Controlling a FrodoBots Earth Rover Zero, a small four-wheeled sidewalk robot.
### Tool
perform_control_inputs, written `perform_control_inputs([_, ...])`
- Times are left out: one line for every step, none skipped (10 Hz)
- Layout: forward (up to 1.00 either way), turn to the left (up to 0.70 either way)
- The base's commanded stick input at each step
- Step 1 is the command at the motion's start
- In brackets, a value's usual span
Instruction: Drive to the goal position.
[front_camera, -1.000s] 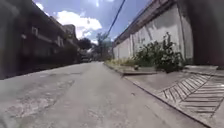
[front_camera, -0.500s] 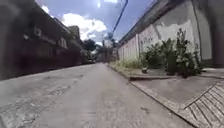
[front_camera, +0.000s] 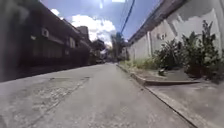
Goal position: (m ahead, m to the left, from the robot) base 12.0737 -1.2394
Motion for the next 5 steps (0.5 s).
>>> perform_control_inputs([1.00,0.00])
perform_control_inputs([1.00,0.00])
perform_control_inputs([1.00,0.00])
perform_control_inputs([1.00,0.00])
perform_control_inputs([1.00,0.00])
